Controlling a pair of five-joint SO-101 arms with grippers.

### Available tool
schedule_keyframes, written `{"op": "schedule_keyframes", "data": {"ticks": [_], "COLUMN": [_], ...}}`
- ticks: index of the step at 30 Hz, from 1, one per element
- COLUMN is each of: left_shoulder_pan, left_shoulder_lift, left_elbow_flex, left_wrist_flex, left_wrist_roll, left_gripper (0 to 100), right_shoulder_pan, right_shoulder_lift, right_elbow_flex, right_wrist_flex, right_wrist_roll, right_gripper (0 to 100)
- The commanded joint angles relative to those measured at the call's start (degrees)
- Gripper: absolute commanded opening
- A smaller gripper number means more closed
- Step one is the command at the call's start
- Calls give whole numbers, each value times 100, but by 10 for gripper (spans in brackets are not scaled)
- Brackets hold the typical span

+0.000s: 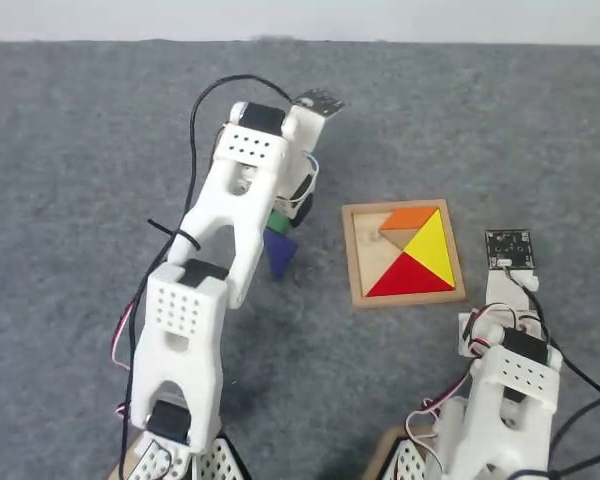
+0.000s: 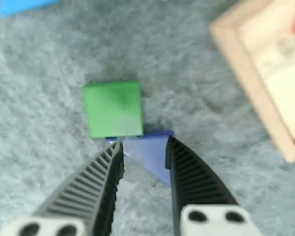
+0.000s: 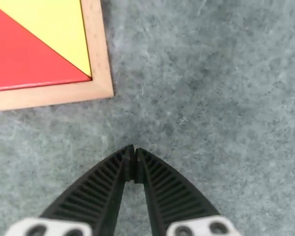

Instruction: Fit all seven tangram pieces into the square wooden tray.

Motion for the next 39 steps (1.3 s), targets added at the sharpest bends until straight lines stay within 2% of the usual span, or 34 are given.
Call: {"op": "schedule_keyframes", "data": {"ticks": [1,3,6,8,10,15,17,22,26,31,39], "left_shoulder_pan": [158,97,-246,-501,-695,-738,-615,-343,-202,62,914], "left_shoulder_lift": [-607,-484,-9,378,774,1609,1873,2189,2066,1626,888], "left_elbow_flex": [-13,13,-31,-127,-295,-1156,-1481,-1991,-2167,-2176,-2211], "left_wrist_flex": [149,-114,-369,-519,-598,-193,-18,167,167,185,185], "left_wrist_roll": [26,18,0,-404,-765,-1029,-1081,-1055,-730,-615,246], "left_gripper": [134,154,251,293,306,305,295,167,108,94,94], "right_shoulder_pan": [-84,-84,-84,-84,-84,-84,-84,-84,-84,-84,-84], "right_shoulder_lift": [-154,-154,-154,-154,-154,-154,-154,-154,-154,-154,-154], "right_elbow_flex": [-44,-44,-44,-44,-44,-44,-44,-44,-44,-44,-44], "right_wrist_flex": [-154,-154,-154,-145,-145,-154,-154,-154,-154,-154,-154], "right_wrist_roll": [114,114,114,114,114,114,114,114,114,114,114], "right_gripper": [9,9,9,9,9,9,9,9,9,9,9]}}
